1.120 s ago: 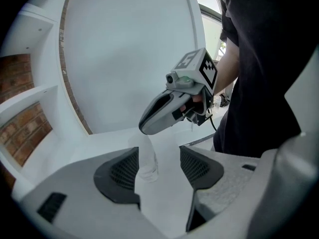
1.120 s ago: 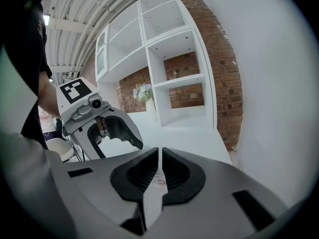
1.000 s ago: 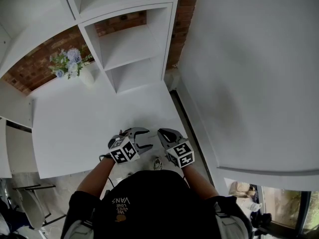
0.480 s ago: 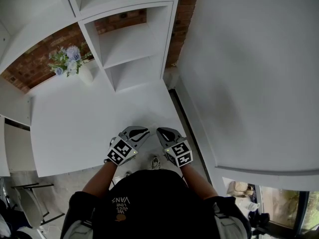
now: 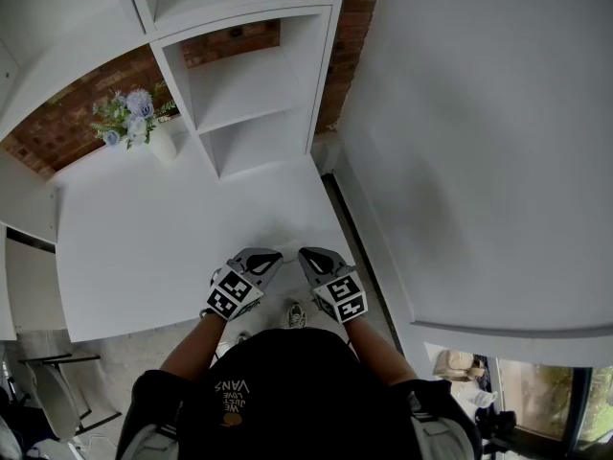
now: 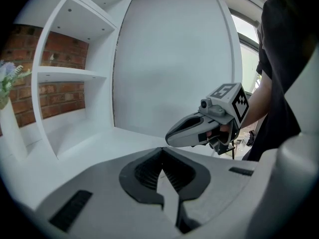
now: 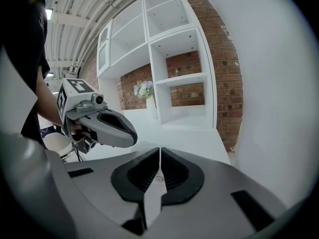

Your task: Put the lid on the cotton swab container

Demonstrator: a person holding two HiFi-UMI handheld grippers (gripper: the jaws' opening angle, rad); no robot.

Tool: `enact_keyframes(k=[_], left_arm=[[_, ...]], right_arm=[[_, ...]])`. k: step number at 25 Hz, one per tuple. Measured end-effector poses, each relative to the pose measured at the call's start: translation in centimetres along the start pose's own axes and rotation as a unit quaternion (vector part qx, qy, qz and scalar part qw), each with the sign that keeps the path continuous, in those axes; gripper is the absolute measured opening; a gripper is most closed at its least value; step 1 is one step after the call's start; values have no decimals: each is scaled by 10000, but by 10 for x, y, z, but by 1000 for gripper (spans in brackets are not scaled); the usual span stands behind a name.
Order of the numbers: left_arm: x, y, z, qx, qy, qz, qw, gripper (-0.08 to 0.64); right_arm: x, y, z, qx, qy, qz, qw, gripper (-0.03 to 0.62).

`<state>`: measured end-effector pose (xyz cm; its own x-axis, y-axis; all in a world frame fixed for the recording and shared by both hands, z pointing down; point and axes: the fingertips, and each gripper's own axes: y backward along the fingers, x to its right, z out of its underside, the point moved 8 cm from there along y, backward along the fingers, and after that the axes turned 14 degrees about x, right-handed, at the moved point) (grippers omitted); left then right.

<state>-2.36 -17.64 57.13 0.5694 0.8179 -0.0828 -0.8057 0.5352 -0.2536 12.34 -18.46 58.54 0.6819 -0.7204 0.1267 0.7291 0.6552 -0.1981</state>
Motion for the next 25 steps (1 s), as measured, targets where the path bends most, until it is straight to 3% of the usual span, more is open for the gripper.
enact_keyframes(k=[19,25], left_arm=[[0,-1,9,-66,154,-73,9998,6],[-1,7,0,198,157,-160,9996,6]], right_arm=[[-1,0,0,17,-124,149,9998,8],[-6,3,-9,186,-236,352,9989,8]])
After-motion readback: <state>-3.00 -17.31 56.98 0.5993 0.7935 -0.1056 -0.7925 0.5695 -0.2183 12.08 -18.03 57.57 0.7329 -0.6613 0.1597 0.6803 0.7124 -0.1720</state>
